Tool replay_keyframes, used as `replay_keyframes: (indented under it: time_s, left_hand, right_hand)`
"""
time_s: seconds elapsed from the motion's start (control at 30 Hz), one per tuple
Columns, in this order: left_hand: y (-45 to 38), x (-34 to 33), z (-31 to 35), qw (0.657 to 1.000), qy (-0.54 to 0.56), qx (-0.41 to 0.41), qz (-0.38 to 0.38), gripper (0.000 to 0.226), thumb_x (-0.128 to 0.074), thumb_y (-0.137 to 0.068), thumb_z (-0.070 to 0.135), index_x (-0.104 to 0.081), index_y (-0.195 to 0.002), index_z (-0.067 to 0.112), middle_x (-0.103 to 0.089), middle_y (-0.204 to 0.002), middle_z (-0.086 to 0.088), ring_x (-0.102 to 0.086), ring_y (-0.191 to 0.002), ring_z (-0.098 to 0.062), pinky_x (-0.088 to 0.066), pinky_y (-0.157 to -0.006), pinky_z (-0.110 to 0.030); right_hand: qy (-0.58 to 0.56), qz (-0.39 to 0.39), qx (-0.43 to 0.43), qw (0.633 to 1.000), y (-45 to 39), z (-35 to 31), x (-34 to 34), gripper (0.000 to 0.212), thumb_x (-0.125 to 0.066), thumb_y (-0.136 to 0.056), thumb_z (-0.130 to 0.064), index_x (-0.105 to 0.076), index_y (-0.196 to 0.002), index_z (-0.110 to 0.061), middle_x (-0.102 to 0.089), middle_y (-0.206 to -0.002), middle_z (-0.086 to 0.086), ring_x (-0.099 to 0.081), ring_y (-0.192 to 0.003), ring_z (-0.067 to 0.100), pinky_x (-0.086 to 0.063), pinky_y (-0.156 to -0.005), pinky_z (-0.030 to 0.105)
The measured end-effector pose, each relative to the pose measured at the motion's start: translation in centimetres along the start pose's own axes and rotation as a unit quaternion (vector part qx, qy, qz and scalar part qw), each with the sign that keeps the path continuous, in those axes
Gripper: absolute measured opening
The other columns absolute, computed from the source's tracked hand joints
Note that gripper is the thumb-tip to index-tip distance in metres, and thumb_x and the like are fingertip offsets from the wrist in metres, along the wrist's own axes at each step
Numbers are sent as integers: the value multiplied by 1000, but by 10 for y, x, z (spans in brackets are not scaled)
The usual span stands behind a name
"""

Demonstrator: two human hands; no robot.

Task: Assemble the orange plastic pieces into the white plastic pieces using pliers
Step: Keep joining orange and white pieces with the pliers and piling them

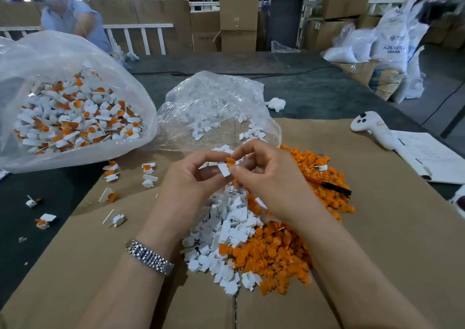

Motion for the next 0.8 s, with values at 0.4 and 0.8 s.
replay_keyframes:
  time_s: [0.4,0.8]
  left_hand:
    - [-1,5,0,999,-20,-19,30,25,-81,-86,6,-77,-104,24,-80,-94,2,-77,-91,-14,-61,-82,-24]
    - [-6,8,-3,978,205,25,-7,31,-77,-74,7,-76,-105,6,-78,-101,-15,-75,-93,-23,-59,-77,-25]
  right_hand:
    - [85,55,5,995,-3,8,-2,8,-69,-92,-26,-68,-86,-22,-69,-72,-5,-68,-68,11,-60,-69,38]
    - [0,-6,21,1000,0,-2,11,21,-76,-89,-22,-71,-109,-21,-71,-90,-5,-68,-79,8,-58,-75,20]
Point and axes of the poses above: each hand's wrist, its own y-axis away from the middle knuckle, its own x-axis out of the back of the hand, z = x × y, the point moved 2 cm from there along -y, towards the middle knuckle
